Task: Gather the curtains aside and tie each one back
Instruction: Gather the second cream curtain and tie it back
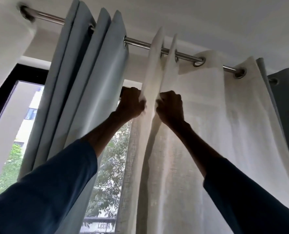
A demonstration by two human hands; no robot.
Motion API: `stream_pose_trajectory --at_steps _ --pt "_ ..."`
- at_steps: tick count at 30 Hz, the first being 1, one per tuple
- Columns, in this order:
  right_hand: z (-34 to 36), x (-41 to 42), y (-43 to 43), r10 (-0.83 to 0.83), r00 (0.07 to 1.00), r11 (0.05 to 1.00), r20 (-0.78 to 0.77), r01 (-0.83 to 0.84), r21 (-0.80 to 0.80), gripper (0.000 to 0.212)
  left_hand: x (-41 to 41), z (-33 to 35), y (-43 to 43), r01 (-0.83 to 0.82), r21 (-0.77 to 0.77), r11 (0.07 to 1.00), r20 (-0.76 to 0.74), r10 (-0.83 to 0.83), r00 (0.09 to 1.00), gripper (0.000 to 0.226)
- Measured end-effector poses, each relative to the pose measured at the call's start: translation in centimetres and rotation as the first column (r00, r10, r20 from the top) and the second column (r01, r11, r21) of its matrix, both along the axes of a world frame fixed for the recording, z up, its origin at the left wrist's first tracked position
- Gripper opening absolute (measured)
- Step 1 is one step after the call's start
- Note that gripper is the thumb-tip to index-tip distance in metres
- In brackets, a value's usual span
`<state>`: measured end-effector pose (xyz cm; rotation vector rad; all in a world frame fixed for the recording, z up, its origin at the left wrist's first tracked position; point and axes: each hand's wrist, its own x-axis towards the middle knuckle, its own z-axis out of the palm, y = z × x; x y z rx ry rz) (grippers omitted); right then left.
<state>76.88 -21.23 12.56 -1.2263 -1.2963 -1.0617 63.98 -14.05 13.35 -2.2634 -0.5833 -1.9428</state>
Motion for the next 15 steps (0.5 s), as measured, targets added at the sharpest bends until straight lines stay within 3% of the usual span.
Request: stream_pose_trajectory --at_steps 3,7,9,11,15 --pt "-2.8 1.5 -1.3 -0.044 0.999 0.999 0.004 0.044 0.025 0.045 1.4 -1.8 -0.4 0.172 -0.121 0.978 -0.076 -0.182 0.98 0.025" --pt "-6.5 2.5 -1.5 -0.101 0.994 0.995 0.039 0.101 0.0 0.041 3.3 -3.5 -0.5 -0.038 0.029 0.999 -0.151 0.042 0.988 0.032" --pt "-7.9 2.7 -1.5 -0.127 0.991 0.992 0.052 0.128 -0.008 0.028 4.4 -4.1 -0.9 -0.005 0.027 1.0 -0.22 0.011 0.975 0.035" --pt "-8.7 2.9 -1.7 -0.123 0.991 0.992 0.057 0.12 0.04 0.03 5.1 -4.8 -1.4 0.076 -0.016 0.997 -0.251 -0.078 0.965 0.036" --pt "-9.4 3.8 -2.2 -0.137 0.988 0.989 0.067 0.133 0.064 0.02 5.9 -5.8 -2.8 0.388 -0.325 0.863 -0.054 -0.426 0.903 0.047"
